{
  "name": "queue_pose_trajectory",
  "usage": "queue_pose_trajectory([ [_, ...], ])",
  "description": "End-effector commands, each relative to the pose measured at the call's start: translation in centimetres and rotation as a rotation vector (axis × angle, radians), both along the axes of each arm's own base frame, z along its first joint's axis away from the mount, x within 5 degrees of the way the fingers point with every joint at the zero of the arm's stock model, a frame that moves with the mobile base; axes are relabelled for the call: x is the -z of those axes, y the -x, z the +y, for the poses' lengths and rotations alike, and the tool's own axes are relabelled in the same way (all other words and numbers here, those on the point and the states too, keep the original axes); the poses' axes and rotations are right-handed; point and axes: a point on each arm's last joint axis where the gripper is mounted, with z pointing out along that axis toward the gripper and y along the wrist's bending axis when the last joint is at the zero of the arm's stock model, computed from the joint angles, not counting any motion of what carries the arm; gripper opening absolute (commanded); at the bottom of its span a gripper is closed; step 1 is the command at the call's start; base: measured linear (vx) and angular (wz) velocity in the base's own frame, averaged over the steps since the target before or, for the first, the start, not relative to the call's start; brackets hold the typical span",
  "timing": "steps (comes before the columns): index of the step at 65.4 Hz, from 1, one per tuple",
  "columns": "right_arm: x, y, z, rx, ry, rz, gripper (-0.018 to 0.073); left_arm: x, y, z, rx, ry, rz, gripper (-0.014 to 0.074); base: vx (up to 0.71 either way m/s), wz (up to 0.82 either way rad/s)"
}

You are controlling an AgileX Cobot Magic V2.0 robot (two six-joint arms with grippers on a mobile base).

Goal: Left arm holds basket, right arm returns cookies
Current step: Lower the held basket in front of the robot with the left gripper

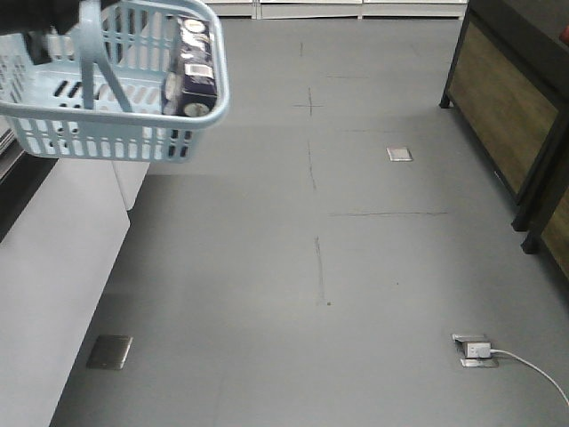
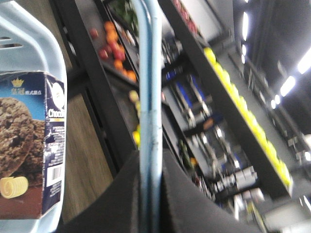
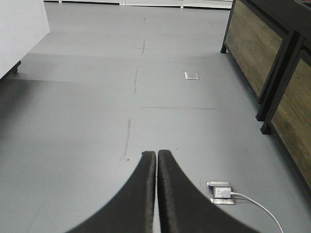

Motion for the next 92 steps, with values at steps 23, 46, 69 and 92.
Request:
queue_pose_trajectory([
  [23, -0.8, -0.1, 0.1, -0.012, 0.016, -0.087, -0.0003, 4.1, 5.7, -9.2, 0.235, 0.049, 0.041, -0.0008, 0.0, 0.0],
  [46, -0.8, -0.1, 0.1, -0.012, 0.016, -0.087, -0.0003, 12.0, 12.3, -11.0, 0.276, 0.017, 0.193, -0.0008, 0.0, 0.0],
  [69, -0.8, -0.1, 0.1, -0.012, 0.016, -0.087, -0.0003, 15.5, 16.5, -11.8, 0.242, -0.087, 0.285, -0.0008, 0.0, 0.0],
  [92, -0.8, -0.1, 0.1, -0.012, 0.016, -0.087, -0.0003, 17.0, 17.8, -12.7, 0.263, -0.127, 0.333, -0.0008, 0.0, 0.0],
])
